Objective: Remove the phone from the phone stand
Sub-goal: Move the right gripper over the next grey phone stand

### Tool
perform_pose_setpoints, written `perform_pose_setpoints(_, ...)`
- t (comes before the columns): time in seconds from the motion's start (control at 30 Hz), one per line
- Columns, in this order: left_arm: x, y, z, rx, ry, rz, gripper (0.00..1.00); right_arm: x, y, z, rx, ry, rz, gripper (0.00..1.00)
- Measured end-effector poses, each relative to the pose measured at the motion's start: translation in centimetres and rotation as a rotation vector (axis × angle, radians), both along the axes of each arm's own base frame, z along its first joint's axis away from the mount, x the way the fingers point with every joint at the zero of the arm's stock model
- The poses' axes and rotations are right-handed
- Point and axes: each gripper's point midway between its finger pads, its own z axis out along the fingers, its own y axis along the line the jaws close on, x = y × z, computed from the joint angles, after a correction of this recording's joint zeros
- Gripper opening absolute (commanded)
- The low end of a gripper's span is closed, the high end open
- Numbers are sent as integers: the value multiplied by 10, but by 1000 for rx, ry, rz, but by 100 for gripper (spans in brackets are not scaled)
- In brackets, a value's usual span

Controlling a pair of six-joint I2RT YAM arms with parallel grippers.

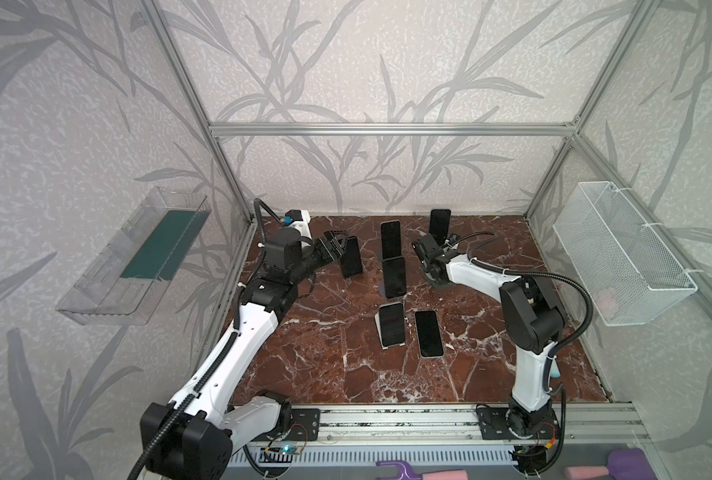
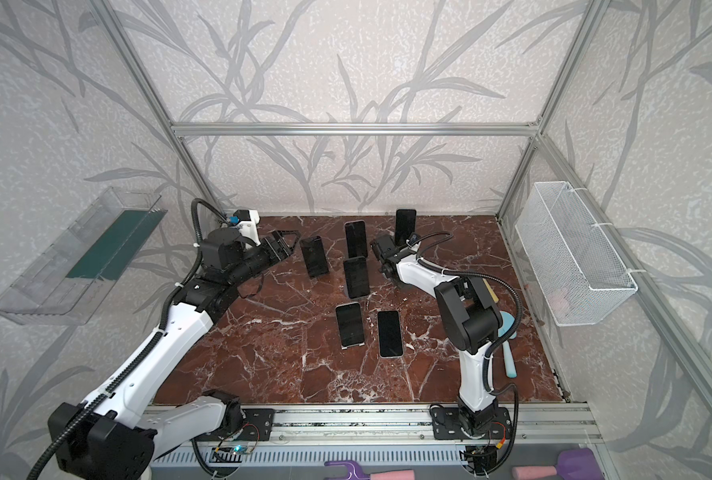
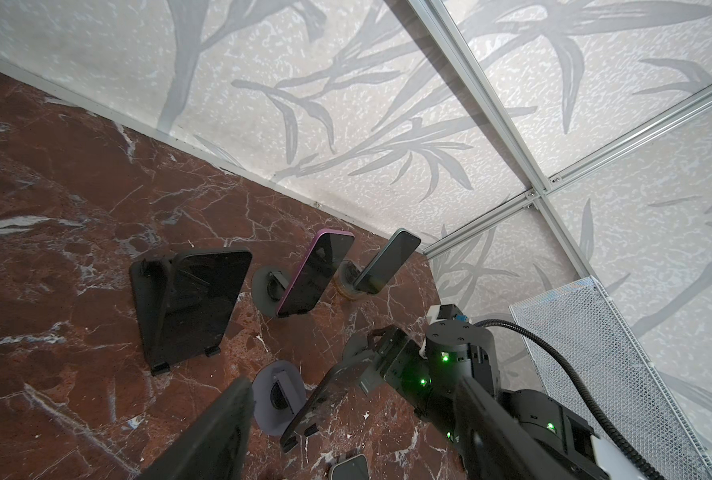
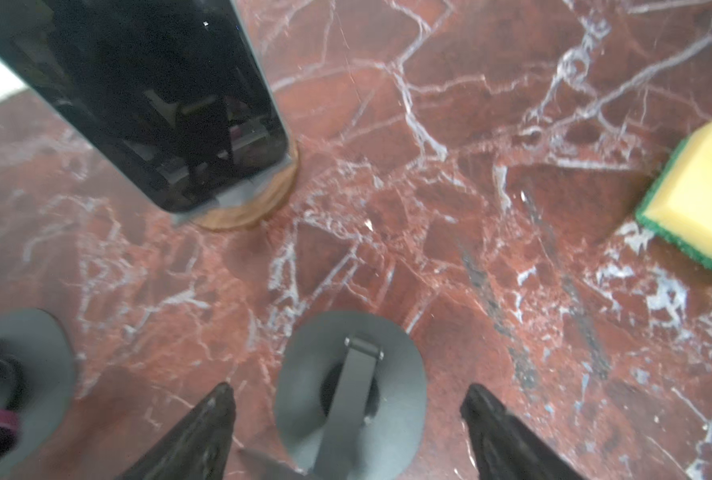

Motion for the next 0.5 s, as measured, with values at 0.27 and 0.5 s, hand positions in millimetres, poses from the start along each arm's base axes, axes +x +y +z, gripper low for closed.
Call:
perform_pose_setpoints(0.27, 0, -1, 1, -4, -3, -4, 76, -31, -12, -14, -23, 75, 61, 84)
perform_pose_setpoints(0.5, 0, -1, 2, -6, -5, -6, 76, -19, -5, 8, 30, 51, 184, 86)
